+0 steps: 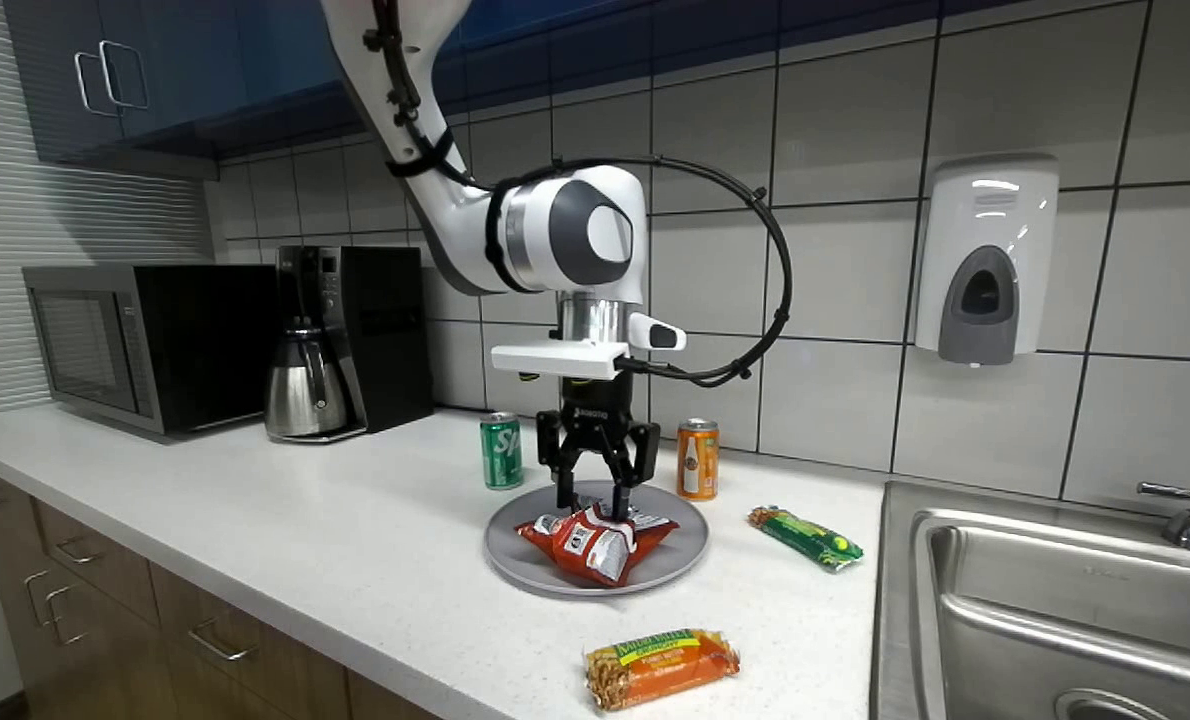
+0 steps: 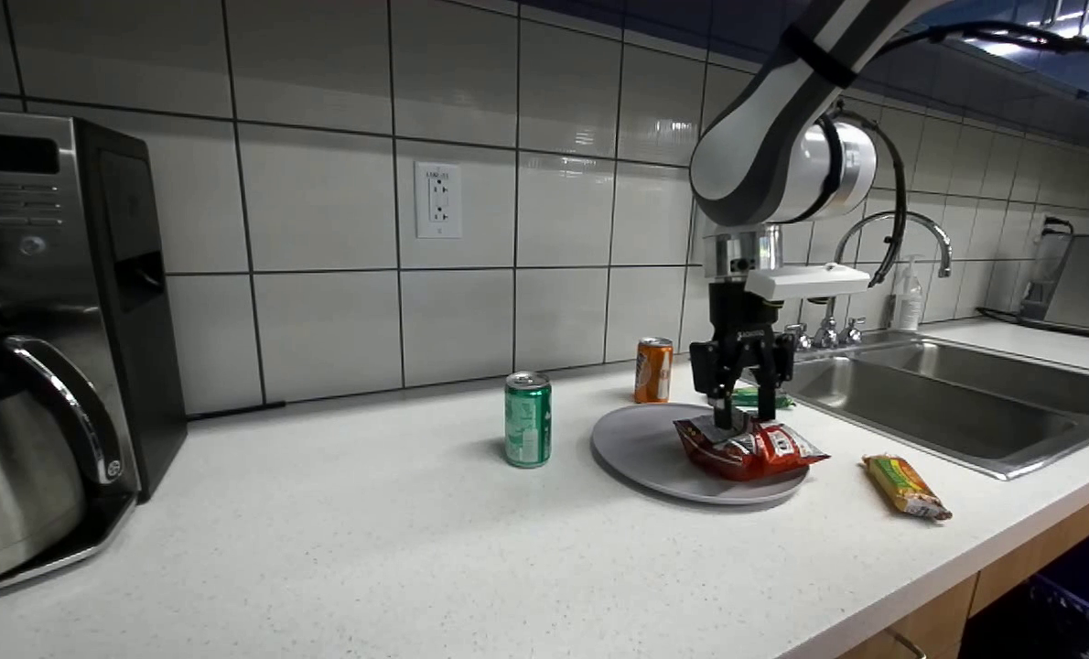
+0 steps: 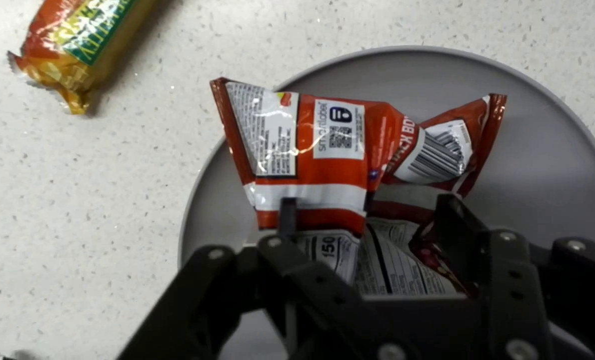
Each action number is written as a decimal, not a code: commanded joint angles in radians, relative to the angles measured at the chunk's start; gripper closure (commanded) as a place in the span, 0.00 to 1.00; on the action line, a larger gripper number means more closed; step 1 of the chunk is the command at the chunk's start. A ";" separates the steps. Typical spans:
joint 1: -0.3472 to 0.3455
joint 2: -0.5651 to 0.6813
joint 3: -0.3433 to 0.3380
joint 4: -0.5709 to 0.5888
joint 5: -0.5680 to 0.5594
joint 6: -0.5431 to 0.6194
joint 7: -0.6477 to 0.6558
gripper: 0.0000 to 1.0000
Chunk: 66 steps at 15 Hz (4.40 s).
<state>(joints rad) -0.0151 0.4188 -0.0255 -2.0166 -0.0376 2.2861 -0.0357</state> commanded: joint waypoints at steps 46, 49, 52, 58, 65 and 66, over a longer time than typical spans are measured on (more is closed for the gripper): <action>0.218 -0.151 0.140 -0.081 -0.071 -0.021 0.034 1.00; 0.238 -0.144 0.161 -0.076 -0.072 -0.025 0.028 1.00; 0.252 -0.132 0.178 -0.065 -0.069 -0.026 0.020 1.00; 0.264 -0.099 0.195 -0.044 -0.067 -0.028 0.005 1.00; 0.262 -0.057 0.196 -0.021 -0.068 -0.036 -0.013 1.00; 0.261 -0.052 0.195 -0.018 -0.069 -0.040 -0.016 1.00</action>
<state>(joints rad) 0.2525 0.3509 0.1626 -2.0668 -0.0849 2.2824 -0.0327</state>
